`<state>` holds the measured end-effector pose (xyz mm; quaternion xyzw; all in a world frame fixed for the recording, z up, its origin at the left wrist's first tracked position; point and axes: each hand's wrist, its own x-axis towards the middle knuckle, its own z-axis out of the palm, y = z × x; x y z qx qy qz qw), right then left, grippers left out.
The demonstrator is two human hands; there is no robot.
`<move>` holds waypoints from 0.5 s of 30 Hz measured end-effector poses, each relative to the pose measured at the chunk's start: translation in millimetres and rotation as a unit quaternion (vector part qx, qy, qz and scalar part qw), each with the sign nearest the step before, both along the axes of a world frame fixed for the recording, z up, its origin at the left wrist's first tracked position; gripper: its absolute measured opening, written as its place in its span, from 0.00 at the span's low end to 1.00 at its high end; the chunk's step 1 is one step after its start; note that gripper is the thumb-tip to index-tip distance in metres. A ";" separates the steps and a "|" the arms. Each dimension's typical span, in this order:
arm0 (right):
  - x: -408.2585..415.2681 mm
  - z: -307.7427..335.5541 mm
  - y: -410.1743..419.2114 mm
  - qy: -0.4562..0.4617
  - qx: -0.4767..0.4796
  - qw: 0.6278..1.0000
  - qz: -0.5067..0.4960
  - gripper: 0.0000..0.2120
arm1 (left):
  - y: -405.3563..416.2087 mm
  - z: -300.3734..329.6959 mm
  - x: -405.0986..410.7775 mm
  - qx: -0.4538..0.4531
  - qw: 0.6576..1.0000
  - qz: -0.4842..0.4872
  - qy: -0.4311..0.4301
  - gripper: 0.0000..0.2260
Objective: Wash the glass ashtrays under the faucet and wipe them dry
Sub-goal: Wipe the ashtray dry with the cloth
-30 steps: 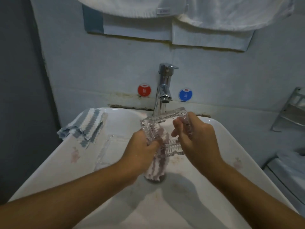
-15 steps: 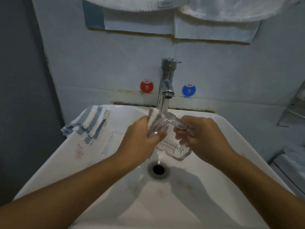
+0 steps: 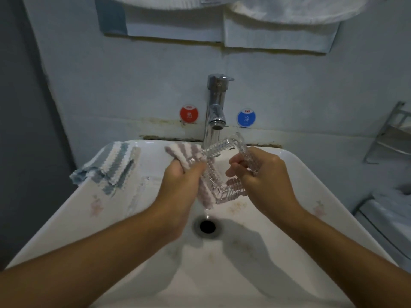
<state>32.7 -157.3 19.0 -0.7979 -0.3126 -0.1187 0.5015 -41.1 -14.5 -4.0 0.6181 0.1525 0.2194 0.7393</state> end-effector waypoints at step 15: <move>-3.0 -2.0 0.8 -0.006 0.059 0.998 0.006 0.05 | -2.4 -2.2 -3.0 0.059 0.996 -0.029 0.062 0.08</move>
